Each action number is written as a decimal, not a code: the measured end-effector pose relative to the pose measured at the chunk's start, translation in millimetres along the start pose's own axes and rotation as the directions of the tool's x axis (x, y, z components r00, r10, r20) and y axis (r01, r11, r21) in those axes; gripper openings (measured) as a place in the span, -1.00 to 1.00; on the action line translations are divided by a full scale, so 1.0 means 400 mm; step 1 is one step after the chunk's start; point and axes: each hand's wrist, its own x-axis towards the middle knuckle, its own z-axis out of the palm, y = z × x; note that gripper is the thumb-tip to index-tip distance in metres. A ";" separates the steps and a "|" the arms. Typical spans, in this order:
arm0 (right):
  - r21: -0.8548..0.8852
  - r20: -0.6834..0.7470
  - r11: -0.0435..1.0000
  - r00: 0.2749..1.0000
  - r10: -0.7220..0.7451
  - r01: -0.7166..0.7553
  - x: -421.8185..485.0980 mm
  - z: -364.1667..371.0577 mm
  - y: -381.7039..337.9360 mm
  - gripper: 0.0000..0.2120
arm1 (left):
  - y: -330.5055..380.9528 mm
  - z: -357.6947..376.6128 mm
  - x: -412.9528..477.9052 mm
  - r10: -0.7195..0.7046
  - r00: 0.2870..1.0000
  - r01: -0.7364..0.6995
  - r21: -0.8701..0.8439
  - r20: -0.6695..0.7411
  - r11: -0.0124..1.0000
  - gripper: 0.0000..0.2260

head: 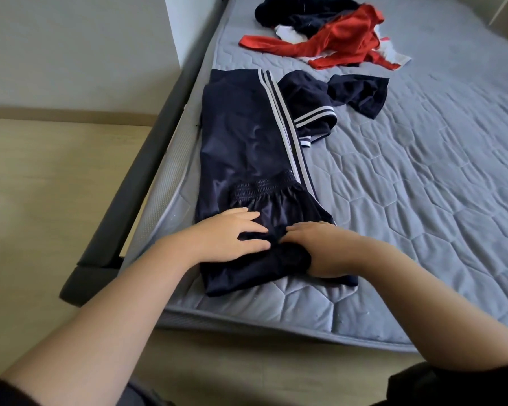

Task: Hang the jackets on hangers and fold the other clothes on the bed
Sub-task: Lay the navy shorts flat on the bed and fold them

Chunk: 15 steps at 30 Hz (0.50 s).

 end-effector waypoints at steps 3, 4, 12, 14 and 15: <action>-0.019 -0.170 0.997 0.983 0.075 -0.079 0.000 -0.028 0.005 -0.88 | 0.045 -0.026 -0.029 0.027 0.996 -0.017 -0.119 0.085 0.993 -0.29; -0.008 -0.194 0.995 0.976 0.096 -0.099 0.002 -0.033 0.005 -0.89 | 0.057 -0.027 -0.041 0.031 0.993 -0.022 -0.077 0.117 0.997 -0.34; 0.118 0.119 0.993 0.993 0.014 -0.028 0.013 -0.063 -0.016 -0.88 | 0.079 -0.026 -0.057 0.027 0.978 -0.018 -0.046 0.205 0.999 -0.71; 0.193 0.262 0.981 0.964 -0.039 -0.013 0.002 -0.086 -0.010 -0.93 | 0.054 -0.058 -0.063 0.065 0.943 0.021 -0.252 0.327 0.968 -0.72; 0.228 0.295 0.973 0.954 -0.050 -0.019 -0.006 -0.098 -0.006 -0.94 | 0.043 -0.068 -0.069 0.096 0.932 0.025 -0.327 0.349 0.945 -0.72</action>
